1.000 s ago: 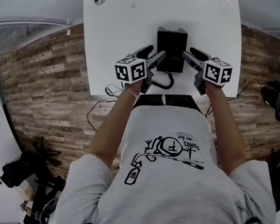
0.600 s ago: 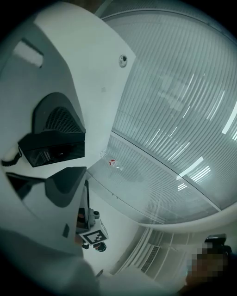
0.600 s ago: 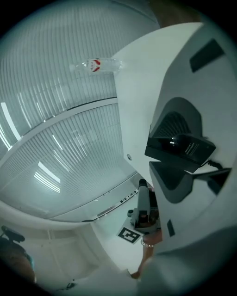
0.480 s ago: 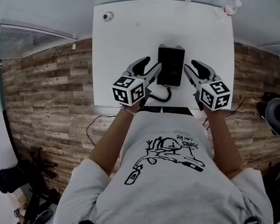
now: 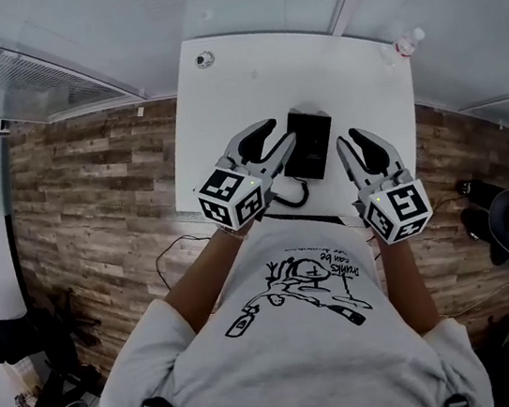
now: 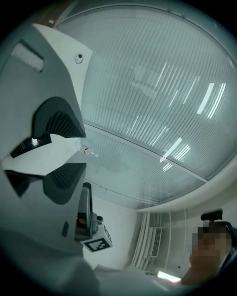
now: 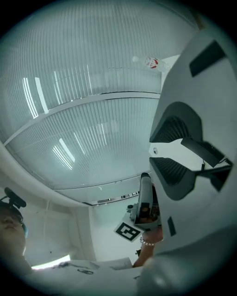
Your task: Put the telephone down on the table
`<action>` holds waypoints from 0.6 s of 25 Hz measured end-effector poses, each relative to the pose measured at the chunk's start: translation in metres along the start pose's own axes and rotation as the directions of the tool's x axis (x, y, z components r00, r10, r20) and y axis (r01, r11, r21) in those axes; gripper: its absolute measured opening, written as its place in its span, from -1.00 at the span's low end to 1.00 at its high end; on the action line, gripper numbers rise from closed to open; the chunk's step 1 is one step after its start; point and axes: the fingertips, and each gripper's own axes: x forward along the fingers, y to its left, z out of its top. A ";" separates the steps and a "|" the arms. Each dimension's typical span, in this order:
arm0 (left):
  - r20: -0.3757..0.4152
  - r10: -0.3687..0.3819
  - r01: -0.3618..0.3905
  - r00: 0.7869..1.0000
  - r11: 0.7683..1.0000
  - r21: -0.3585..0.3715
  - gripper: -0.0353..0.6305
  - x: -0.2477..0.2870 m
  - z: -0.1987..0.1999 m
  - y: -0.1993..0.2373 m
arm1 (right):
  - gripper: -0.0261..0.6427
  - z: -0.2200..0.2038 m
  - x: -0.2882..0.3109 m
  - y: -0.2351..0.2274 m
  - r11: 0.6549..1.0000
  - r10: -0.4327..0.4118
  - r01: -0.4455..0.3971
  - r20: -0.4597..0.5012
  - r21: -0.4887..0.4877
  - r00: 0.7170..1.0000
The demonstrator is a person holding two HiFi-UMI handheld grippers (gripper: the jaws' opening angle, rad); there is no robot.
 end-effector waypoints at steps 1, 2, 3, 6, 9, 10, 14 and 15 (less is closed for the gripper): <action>0.016 0.003 -0.003 1.000 1.000 0.019 -0.40 -0.003 0.007 -0.004 | -0.65 0.009 -0.004 0.003 1.000 -0.005 0.005 0.016 -0.011 1.000; 0.032 0.006 -0.007 0.999 0.999 0.037 -0.41 -0.006 0.015 -0.009 | -0.66 0.017 -0.009 0.005 1.000 -0.011 0.011 0.031 -0.021 0.999; 0.046 0.006 -0.008 0.999 0.999 0.050 -0.43 -0.010 0.021 -0.014 | -0.67 0.025 -0.014 0.008 0.999 -0.018 0.019 0.046 -0.030 0.999; 0.083 -0.001 -0.004 0.997 0.998 0.063 -0.49 -0.022 0.039 -0.028 | -0.74 0.047 -0.027 0.015 0.998 -0.036 0.040 0.094 -0.048 0.995; 0.123 0.009 -0.018 0.992 0.997 0.079 -0.53 -0.029 0.055 -0.037 | -0.75 0.064 -0.038 0.021 0.996 -0.052 0.060 0.124 -0.068 0.991; 0.136 0.018 -0.031 0.991 0.995 0.093 -0.56 -0.033 0.060 -0.039 | -0.75 0.068 -0.041 0.023 0.995 -0.056 0.066 0.131 -0.074 0.990; 0.173 0.060 -0.088 0.983 0.983 0.160 -0.59 -0.045 0.071 -0.042 | -0.76 0.079 -0.047 0.031 0.993 -0.063 0.077 0.146 -0.092 0.987; 0.181 0.064 -0.095 0.981 0.981 0.170 -0.60 -0.048 0.072 -0.043 | -0.77 0.080 -0.048 0.032 0.993 -0.062 0.076 0.146 -0.094 0.987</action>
